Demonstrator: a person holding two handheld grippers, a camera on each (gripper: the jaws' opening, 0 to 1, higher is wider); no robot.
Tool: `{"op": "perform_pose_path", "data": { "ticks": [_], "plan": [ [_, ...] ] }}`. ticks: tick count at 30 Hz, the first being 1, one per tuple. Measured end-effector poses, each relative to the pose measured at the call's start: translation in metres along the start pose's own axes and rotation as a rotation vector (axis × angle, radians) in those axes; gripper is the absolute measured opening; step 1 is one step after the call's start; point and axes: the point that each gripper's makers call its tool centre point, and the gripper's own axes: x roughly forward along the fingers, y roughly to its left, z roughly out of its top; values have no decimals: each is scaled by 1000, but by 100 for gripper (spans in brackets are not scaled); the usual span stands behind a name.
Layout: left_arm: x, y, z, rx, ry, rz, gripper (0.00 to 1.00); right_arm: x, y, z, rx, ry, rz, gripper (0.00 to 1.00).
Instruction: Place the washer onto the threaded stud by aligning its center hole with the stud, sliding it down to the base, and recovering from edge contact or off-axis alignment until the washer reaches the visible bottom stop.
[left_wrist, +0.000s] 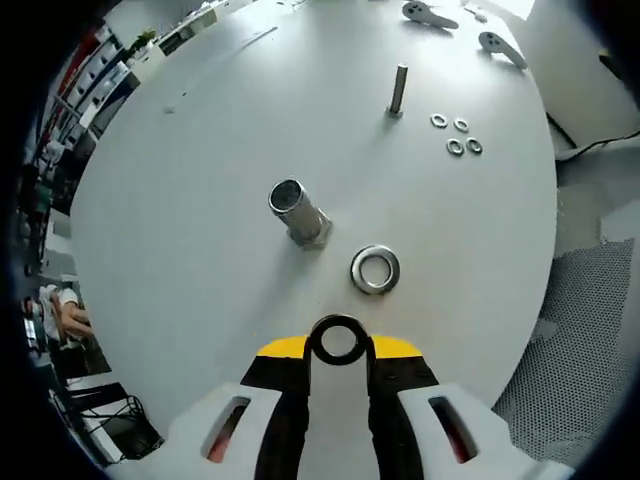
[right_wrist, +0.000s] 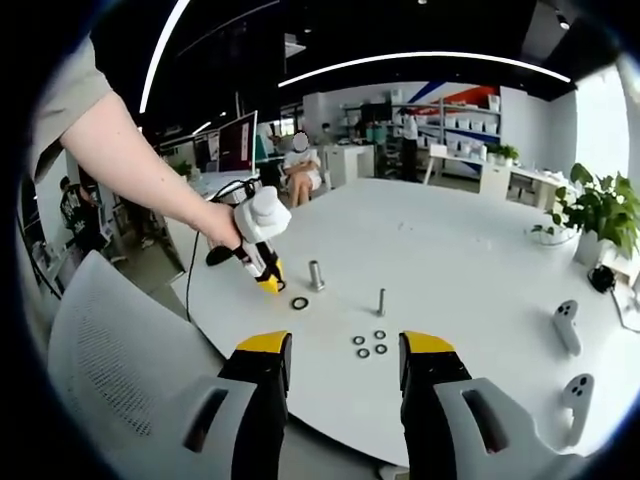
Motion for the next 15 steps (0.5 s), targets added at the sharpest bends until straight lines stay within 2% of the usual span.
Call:
{"op": "perform_pose_path", "data": {
  "ticks": [9, 15],
  "plan": [
    [-17, 9, 31, 38, -69, 22, 19, 0, 0, 0, 0, 0, -1, 45],
    [-23, 12, 46, 63, -84, 26, 19, 0, 0, 1, 0, -3, -3, 45]
  ]
}}
